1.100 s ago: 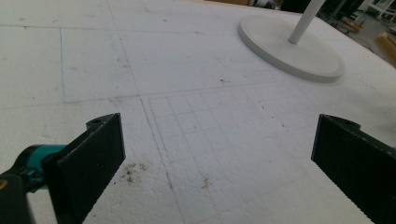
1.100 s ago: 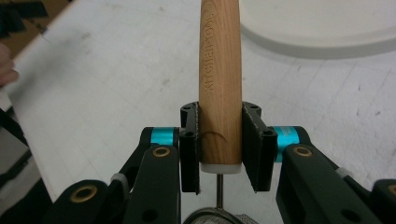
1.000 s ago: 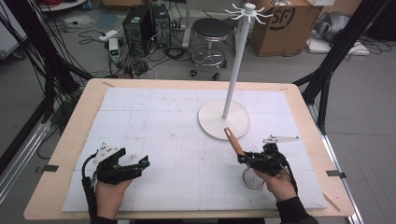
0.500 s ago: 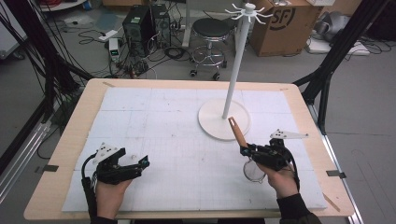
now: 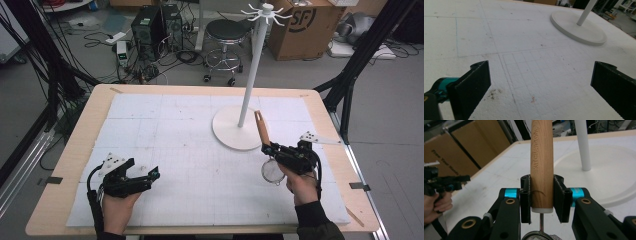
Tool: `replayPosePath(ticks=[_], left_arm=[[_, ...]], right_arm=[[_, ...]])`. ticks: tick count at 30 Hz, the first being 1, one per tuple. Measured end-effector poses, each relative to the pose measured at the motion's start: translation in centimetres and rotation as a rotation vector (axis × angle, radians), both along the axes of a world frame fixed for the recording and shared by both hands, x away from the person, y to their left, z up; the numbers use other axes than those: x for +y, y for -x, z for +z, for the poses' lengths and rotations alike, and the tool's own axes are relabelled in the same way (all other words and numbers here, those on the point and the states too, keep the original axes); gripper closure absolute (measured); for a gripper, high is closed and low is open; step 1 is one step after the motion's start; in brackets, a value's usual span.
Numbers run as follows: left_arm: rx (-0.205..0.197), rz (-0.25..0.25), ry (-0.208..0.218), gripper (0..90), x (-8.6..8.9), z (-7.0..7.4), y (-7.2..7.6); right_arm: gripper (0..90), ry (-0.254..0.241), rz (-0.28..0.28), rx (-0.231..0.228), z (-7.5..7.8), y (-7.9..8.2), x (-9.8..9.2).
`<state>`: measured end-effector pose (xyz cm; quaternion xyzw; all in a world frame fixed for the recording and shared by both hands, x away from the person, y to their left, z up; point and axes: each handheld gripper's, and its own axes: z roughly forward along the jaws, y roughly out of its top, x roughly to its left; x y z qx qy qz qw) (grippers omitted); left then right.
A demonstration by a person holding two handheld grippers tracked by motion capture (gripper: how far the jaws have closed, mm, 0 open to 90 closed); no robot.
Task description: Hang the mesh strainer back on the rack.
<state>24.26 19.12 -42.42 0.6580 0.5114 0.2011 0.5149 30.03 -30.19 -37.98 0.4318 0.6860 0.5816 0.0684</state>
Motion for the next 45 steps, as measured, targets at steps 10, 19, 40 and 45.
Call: replayPosePath(ticks=[10,19,40,45], left_arm=[[-0.006,-0.003,0.003,3.4,0.0,0.0,0.0],[-0.002,-0.013,0.007,3.4,-0.1,-0.1,-0.1],[0.009,-0.031,0.058,3.4,-0.2,-0.5,-0.7],[0.017,-0.031,0.059,3.4,0.0,-0.7,-0.9]], right_arm=[[71.4,-0.099,-0.018,-0.03,2.0,-0.6,-0.5],[71.4,-0.192,-0.036,-0.101,3.6,-1.4,-1.0],[71.4,-0.22,-0.028,-0.231,8.7,-3.4,1.2],[71.4,-0.223,-0.024,-0.255,9.9,-3.8,1.6]])
